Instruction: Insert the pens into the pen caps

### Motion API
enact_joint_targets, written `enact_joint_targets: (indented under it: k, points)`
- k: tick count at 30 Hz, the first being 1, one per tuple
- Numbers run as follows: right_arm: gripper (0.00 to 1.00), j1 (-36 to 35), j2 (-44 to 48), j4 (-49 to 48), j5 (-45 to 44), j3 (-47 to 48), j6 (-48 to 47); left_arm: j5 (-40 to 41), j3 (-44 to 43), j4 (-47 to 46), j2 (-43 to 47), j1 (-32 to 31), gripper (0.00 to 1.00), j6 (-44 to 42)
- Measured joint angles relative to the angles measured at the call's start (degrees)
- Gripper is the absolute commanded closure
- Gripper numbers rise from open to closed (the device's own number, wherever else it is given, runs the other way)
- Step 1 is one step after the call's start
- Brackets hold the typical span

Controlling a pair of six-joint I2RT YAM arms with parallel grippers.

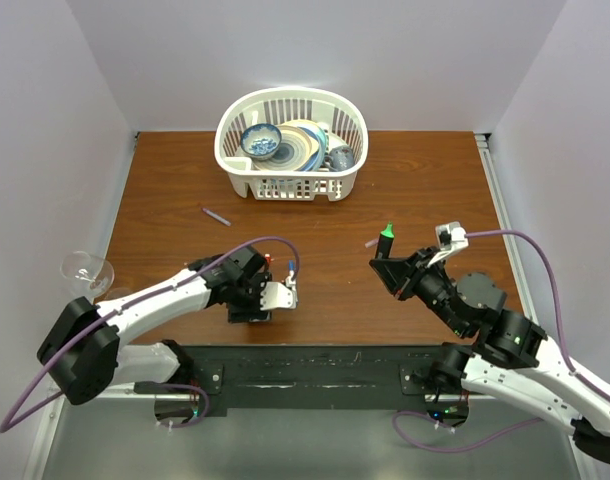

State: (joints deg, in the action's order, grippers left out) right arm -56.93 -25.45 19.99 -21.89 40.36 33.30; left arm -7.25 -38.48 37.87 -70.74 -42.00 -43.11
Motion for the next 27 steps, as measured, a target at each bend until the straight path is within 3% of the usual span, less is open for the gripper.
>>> enact_joint_targets:
  k: [27]
  points:
    - [1.0,0.0,3.23,3.21,-3.04,0.0,-0.96,-2.78,0.94,-1.64,-3.87,-0.42,0.39,0.55]
